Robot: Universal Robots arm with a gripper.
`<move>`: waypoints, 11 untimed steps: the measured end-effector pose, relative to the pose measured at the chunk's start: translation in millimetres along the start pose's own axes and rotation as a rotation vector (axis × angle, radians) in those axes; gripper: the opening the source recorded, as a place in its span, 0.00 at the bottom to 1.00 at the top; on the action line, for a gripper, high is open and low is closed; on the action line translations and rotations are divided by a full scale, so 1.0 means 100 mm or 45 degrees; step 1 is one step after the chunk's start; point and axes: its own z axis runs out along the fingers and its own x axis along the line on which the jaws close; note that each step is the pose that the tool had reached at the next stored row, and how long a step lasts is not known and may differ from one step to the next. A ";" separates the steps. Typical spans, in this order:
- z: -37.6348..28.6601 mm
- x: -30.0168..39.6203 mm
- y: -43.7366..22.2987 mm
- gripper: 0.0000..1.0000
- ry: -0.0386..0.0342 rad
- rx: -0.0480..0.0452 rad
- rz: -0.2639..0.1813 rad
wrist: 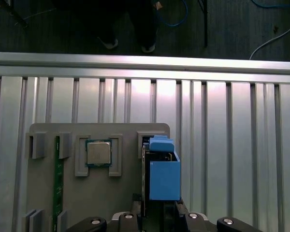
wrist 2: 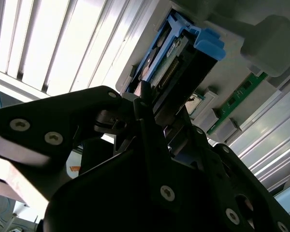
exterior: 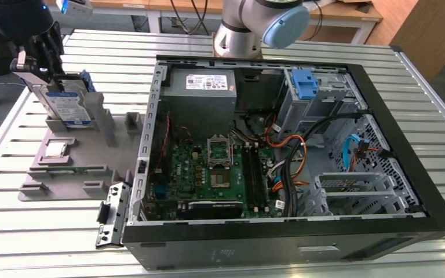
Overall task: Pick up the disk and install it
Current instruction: 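Pick up the disk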
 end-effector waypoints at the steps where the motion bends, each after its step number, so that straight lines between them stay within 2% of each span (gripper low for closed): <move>1: -0.007 -0.001 0.000 0.35 0.0001 0.000 0.000; 9: -0.115 -0.006 0.006 0.35 0.0000 0.000 0.000; 11: -0.118 -0.006 0.006 0.35 -0.0002 0.000 0.000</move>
